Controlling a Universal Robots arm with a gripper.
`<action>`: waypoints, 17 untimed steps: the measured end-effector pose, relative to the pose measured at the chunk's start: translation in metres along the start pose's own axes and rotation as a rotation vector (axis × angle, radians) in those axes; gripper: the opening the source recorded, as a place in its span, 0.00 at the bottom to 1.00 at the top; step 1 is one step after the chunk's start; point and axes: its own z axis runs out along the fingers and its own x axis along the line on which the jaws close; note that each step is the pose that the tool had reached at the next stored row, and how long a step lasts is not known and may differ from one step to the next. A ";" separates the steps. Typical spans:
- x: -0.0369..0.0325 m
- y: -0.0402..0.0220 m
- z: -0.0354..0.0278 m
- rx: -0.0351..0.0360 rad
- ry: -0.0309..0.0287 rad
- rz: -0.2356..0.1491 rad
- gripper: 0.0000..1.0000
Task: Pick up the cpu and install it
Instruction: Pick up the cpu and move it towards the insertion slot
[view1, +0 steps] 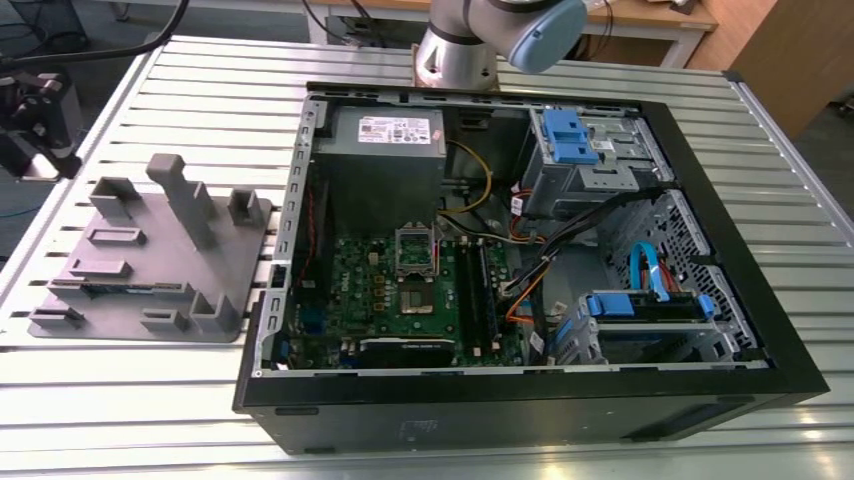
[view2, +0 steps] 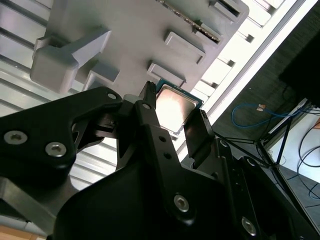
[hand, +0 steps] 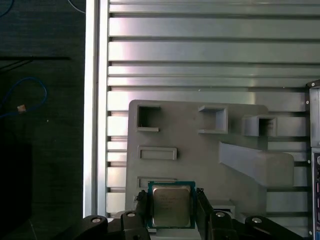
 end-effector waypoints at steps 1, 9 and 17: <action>-0.0017 0.0000 0.0000 0.0000 0.0000 0.000 0.47; -0.0167 0.0002 0.0002 0.0000 0.0001 0.000 0.47; -0.0236 0.0003 0.0003 0.0000 0.0000 0.000 0.47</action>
